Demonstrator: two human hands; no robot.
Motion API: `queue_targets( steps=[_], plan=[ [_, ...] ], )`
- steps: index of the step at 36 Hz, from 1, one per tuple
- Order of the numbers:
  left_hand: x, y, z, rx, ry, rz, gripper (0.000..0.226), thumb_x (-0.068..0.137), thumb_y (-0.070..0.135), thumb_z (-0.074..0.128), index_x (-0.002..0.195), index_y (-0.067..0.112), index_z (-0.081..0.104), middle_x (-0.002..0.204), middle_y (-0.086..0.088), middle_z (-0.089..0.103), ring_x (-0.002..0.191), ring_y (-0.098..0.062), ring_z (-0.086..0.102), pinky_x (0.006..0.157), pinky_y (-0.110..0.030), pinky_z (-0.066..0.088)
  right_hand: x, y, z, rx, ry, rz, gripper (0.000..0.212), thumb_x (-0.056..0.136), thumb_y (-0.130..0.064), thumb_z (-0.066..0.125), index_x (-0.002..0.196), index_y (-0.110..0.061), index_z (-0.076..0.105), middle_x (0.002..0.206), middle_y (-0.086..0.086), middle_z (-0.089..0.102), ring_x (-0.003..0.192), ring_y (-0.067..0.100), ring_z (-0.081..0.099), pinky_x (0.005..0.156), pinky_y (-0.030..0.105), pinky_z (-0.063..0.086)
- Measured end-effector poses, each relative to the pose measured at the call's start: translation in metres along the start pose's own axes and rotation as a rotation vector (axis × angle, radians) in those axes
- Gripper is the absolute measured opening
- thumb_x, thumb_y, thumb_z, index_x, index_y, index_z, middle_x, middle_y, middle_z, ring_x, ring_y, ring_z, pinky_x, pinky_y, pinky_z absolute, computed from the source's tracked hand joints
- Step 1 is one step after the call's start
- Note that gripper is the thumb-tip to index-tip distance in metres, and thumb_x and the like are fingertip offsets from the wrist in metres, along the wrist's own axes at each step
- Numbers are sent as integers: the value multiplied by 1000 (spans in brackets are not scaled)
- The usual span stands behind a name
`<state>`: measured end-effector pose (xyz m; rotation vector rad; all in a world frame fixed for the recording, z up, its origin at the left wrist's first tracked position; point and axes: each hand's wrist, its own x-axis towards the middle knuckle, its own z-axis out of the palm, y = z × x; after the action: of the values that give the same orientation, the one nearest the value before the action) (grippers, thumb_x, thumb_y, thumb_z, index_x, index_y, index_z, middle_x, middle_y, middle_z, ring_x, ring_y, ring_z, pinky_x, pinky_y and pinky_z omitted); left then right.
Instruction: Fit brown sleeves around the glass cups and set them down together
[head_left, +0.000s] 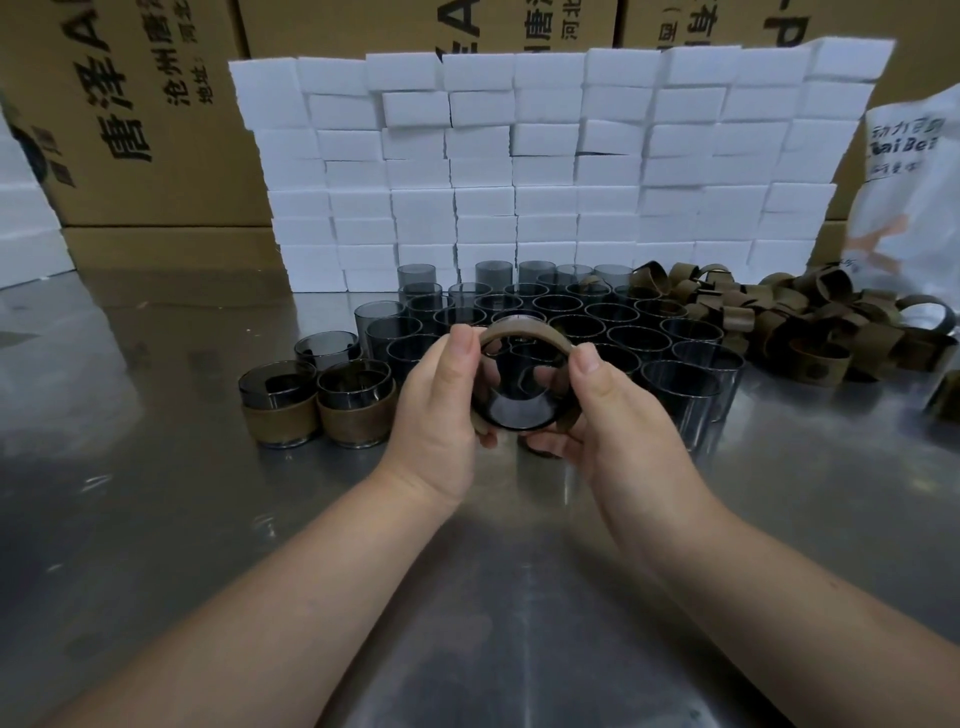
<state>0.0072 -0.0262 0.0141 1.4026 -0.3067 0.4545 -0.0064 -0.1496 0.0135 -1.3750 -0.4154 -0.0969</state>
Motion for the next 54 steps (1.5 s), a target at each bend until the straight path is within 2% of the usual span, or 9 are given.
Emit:
queue_targets(
  steps=[9, 14, 21, 34, 37, 41, 43, 49, 54],
  plan=[
    [-1, 1, 0, 25, -5, 32, 51, 59, 80, 51, 73, 35, 69, 63, 8, 56, 55, -6, 53, 38, -20, 36, -2, -1, 0, -38, -22, -38, 47, 77, -58, 48, 104, -24, 67, 107, -2, 70, 102, 17, 65, 83, 34, 54],
    [-1, 0, 0, 74, 16, 74, 82, 68, 69, 39, 96, -6, 58, 77, -16, 51, 63, -24, 50, 40, -22, 35, -2, -2, 0, -50, -42, -69, 43, 80, -57, 45, 101, -28, 68, 105, -2, 71, 99, 16, 66, 80, 33, 55],
    [0, 2, -2, 122, -19, 131, 87, 72, 67, 36, 101, -12, 54, 89, -37, 52, 67, -28, 50, 41, -24, 35, -2, -1, -1, -29, -33, -80, 37, 83, -51, 45, 99, -28, 69, 105, 0, 71, 103, 19, 65, 76, 27, 55],
    [-2, 7, -1, 48, -54, 97, 35, 74, 61, 43, 83, 39, 69, 71, 9, 58, 63, -2, 55, 39, -20, 39, -4, -6, -2, -17, 20, -68, 54, 75, -50, 49, 115, -16, 63, 113, 17, 65, 106, 31, 63, 85, 46, 52],
    [-1, 5, -1, 19, -47, 109, 32, 78, 55, 46, 86, 35, 69, 80, 6, 63, 74, -4, 59, 53, -20, 48, -3, -6, -1, 1, 24, -38, 67, 69, -51, 52, 125, -12, 57, 116, 12, 65, 108, 27, 63, 87, 45, 53],
    [1, 2, 0, -88, -88, 39, 27, 82, 33, 42, 99, 23, 61, 96, 5, 67, 94, -10, 61, 80, -25, 48, -1, -4, -1, 90, 44, -21, 33, 80, -33, 57, 112, -26, 59, 108, -3, 69, 100, 12, 66, 72, 21, 55],
    [1, 1, 1, -94, -127, 20, 30, 77, 28, 39, 101, 24, 57, 98, 6, 64, 96, -9, 59, 82, -24, 47, 0, -2, -1, 79, 56, 2, 38, 84, -20, 63, 120, -25, 54, 118, -1, 64, 108, 14, 63, 79, 22, 55],
    [-4, 0, 5, 35, -174, 37, 36, 69, 25, 39, 104, 24, 48, 102, 5, 53, 103, -14, 51, 96, -38, 41, -3, 1, 1, -113, 14, -2, 74, 75, -43, 43, 145, -37, 23, 129, -23, 44, 129, 5, 42, 114, 36, 29],
    [-5, 0, 3, 134, -194, 75, 41, 65, 48, 43, 98, 25, 50, 100, 5, 53, 101, -17, 50, 97, -48, 39, -6, -1, 1, -248, -4, -67, 56, 80, -54, 31, 135, -44, 26, 145, -10, 36, 131, 1, 37, 113, 28, 28]
  ],
)
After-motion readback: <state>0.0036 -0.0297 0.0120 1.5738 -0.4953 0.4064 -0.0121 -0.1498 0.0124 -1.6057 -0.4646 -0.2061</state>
